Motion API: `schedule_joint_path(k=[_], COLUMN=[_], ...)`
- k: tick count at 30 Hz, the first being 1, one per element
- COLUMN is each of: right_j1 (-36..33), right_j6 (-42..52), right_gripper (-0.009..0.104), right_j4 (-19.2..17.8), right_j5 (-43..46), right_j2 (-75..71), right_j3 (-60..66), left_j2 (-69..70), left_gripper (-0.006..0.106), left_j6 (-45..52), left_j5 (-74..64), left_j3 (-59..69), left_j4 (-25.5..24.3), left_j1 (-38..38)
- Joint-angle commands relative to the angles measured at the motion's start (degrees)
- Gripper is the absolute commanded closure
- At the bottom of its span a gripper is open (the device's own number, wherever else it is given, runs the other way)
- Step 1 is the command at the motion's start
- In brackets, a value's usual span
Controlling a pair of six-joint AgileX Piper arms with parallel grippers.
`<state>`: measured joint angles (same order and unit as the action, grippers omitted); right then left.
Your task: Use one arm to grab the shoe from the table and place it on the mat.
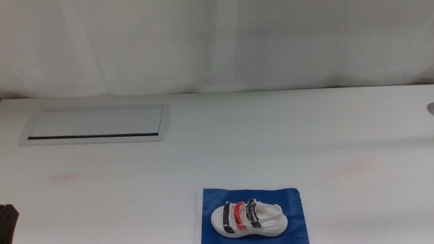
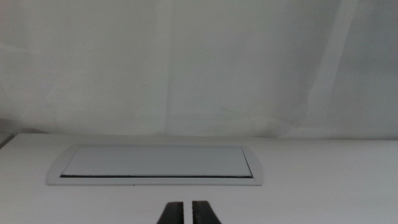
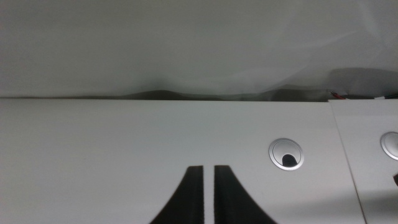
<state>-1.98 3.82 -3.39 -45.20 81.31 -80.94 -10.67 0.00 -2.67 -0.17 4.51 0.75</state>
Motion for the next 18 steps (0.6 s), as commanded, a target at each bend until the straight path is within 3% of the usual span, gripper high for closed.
schedule_joint_path(k=[1, 8, 18], right_j1=[0.30, 0.30, 0.30], right_j6=[-0.91, -0.91, -0.80], right_gripper=[0.098, 0.098, 0.098], right_j4=[-0.02, 0.40, 0.24], right_j5=[3.37, 9.03, 9.10], right_j2=[-5.46, -22.12, -51.37], right_j3=[4.52, 17.77, 36.02], left_j2=[0.22, 0.22, 0.22], left_gripper=[0.103, 0.103, 0.103], left_j6=[-0.49, -0.49, -0.49], left_j5=[0.76, 0.76, 0.76], left_j3=[0.55, 0.55, 0.55], left_j4=[0.25, 0.25, 0.25], left_j1=[0.22, 0.22, 0.22])
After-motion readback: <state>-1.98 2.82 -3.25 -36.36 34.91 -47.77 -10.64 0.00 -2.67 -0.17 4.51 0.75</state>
